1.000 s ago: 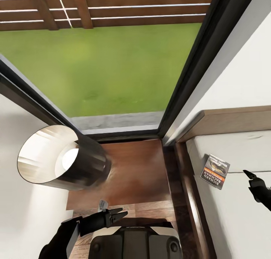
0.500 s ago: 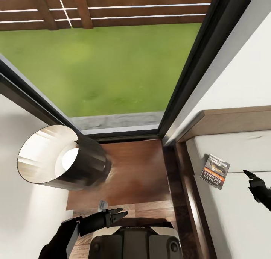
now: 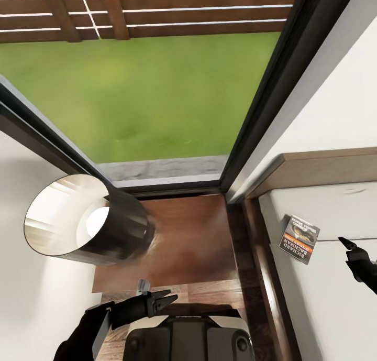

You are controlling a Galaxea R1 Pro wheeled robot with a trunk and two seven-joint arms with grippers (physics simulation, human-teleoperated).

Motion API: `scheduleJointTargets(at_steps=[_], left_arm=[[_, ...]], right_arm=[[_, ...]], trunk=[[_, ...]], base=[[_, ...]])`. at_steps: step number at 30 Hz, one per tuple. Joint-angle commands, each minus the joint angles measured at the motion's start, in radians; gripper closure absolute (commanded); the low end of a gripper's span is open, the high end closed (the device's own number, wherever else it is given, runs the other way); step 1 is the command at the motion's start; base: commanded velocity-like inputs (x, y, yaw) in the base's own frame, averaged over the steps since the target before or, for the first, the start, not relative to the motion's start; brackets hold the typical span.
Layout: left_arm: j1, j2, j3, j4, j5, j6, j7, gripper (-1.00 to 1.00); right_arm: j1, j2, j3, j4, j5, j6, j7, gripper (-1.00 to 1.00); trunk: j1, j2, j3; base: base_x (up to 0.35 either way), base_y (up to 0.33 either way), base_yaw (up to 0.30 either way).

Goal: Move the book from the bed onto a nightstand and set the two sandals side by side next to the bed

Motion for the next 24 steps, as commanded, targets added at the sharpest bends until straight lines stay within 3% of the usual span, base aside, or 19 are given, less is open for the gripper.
scheduleJointTargets(at_steps=[1, 16, 20, 24], left_arm=[[0.000, -0.001, 0.004, 0.000, -0.001, 0.011, -0.005, -1.00], [0.000, -0.001, 0.005, 0.000, -0.003, 0.008, -0.002, -1.00], [0.000, -0.001, 0.005, 0.002, -0.005, 0.006, 0.000, -1.00], [0.001, -0.001, 0.006, 0.006, -0.007, 0.004, 0.005, -1.00]], right_arm=[[-0.001, 0.000, -0.002, 0.000, -0.004, 0.006, 0.002, -1.00], [0.001, 0.000, -0.003, 0.002, 0.002, 0.007, 0.002, -1.00], [0.009, 0.000, -0.003, 0.007, 0.027, 0.010, 0.002, -1.00], [0.058, -0.003, -0.003, 0.007, 0.096, 0.012, 0.002, -1.00]], trunk=[[0.001, -0.001, -0.001], [0.001, -0.001, -0.001], [0.001, -0.001, -0.001], [0.001, -0.001, -0.001]], base=[[0.000, 0.000, 0.000], [0.000, 0.000, 0.000], [0.000, 0.000, 0.000], [0.000, 0.000, 0.000]])
